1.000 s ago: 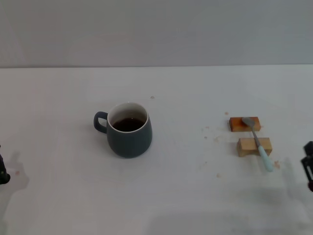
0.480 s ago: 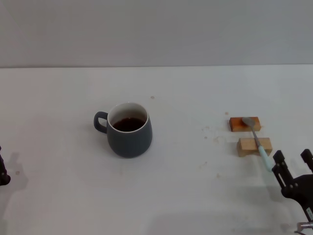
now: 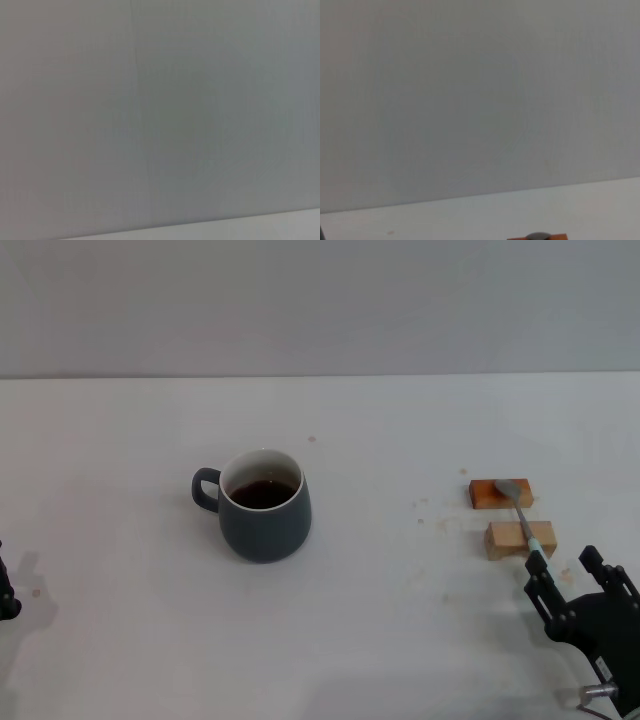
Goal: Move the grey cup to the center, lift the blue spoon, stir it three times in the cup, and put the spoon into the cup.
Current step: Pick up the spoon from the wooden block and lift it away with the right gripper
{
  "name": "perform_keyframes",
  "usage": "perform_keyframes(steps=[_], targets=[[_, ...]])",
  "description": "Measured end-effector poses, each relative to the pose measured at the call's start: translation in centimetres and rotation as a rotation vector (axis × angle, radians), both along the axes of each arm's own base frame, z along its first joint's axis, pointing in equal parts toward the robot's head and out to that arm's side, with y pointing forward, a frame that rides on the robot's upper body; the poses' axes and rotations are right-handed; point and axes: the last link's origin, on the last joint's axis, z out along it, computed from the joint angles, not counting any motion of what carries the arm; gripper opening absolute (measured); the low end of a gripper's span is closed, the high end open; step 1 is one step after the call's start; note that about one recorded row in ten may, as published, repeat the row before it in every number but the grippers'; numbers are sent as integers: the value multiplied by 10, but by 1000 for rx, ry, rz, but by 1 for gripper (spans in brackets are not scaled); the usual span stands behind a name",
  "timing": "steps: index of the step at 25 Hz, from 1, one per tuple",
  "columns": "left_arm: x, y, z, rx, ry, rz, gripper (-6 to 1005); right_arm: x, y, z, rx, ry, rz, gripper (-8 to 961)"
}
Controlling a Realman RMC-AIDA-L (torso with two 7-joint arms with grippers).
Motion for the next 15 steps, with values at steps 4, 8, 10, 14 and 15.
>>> perform_keyframes(steps=[4,8,10,14,15], targets=[[0,0,0,0,0,0,-2,0,2,-2,-11,-1,-2,668],[1,1,0,0,0,-3,-2,1,1,-2,-14,-3,-7,667],[1,2,0,-1,1,-5,-2,2,1,-2,-17,-5,-12,667],[1,2,0,0,0,-4,-2,3,1,-4,-28,-8,-18,668],[1,2,0,1,0,-4,-2,3,1,-4,-28,-8,-18,660]])
